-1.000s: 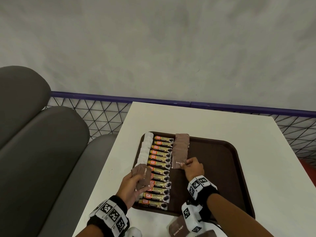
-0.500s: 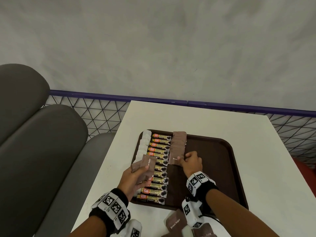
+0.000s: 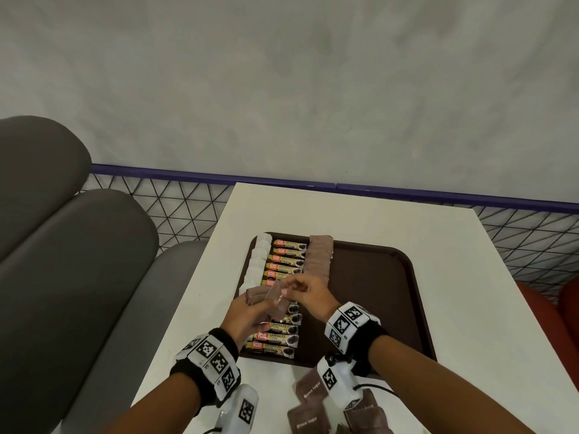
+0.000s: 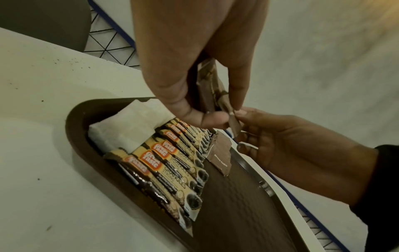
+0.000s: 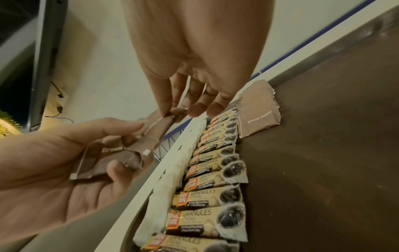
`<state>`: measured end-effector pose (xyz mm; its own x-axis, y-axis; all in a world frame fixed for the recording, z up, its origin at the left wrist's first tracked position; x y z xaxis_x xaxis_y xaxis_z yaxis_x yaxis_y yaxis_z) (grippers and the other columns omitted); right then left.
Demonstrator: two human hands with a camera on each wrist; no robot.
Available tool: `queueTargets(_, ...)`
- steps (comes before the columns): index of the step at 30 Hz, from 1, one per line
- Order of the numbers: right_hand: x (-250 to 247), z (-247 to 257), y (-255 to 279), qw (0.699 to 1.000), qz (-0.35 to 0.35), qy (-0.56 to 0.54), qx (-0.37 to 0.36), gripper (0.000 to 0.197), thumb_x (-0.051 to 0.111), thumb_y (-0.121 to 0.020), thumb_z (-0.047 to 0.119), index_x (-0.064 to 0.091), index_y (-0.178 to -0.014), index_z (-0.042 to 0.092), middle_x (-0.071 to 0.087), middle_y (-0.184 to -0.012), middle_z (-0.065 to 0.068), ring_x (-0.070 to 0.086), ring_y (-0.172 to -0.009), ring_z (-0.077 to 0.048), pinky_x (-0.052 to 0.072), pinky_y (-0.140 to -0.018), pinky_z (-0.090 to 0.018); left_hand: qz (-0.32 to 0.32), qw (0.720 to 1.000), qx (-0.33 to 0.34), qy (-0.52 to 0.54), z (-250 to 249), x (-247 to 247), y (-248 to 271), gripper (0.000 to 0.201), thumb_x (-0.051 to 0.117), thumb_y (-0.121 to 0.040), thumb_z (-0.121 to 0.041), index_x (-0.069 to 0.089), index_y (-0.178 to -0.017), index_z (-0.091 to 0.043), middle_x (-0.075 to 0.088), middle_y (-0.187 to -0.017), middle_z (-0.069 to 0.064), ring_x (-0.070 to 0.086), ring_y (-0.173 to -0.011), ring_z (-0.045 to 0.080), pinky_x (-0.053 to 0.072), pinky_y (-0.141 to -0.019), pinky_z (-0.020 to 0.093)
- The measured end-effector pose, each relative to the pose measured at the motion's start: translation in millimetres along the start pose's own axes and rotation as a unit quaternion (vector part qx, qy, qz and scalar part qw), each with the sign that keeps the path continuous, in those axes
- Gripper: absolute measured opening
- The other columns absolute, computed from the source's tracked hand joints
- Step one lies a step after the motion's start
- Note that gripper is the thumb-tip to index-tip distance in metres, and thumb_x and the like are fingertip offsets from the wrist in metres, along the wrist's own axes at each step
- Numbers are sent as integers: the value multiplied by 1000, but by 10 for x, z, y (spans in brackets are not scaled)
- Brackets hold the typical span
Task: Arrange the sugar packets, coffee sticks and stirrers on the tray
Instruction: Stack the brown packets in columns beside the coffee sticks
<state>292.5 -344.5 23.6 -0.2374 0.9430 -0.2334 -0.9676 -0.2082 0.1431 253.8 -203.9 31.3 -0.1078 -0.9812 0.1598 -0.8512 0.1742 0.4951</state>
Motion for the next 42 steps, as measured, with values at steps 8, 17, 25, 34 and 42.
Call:
queueTargets(8,-191,-186,99,997,-47,-36,56,17,64,-82,2,62,-80,20,62,-84,-4,59,-81,-15,49,-75,-20,-22,999,14,26,58,-115,-70,29,60,-84,-2,61,-112,-8,66,-98,13,64,-81,19,55,-63,26)
queueTargets(17,-802,-550,196,942,-282,37,178,9,67,-81,10,59,-82,11,60,-84,-5,55,-81,-19,38,-73,-23,-39,990,-8,137,110,-265,-140,23,41,-93,6,56,-108,-3,62,-105,18,62,-99,29,55,-83,36)
queueTargets(25,-648,-736,54,932,-268,93,225,30,67,-80,8,48,-64,23,55,-68,1,57,-77,-20,47,-72,-29,-72,997,0,29,143,-467,-195,25,59,-90,-15,60,-114,-12,70,-105,14,67,-93,24,56,-67,28)
queueTargets(34,-647,-783,29,906,-277,185,261,21,64,-83,22,47,-71,26,58,-105,-12,52,-102,-29,41,-84,-31,-85,995,-5,43,98,-508,-219,17,61,-88,-14,62,-105,-17,69,-98,9,65,-90,23,52,-71,32)
queueTargets(42,-644,-706,46,909,-277,215,224,13,65,-82,21,53,-87,19,59,-97,-4,46,-107,-25,40,-89,-35,-68,997,-3,33,96,-459,-196,13,58,-90,-13,64,-99,-20,70,-97,8,65,-92,22,53,-72,32)
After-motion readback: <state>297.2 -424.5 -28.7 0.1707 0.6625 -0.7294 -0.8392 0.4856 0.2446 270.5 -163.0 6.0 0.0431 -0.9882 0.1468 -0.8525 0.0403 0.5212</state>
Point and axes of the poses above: each hand's wrist, its own y-axis away from the middle knuckle, its own x-axis out of the palm, z = x × y, the point moved 6 cm from there along -y, towards the middle knuckle
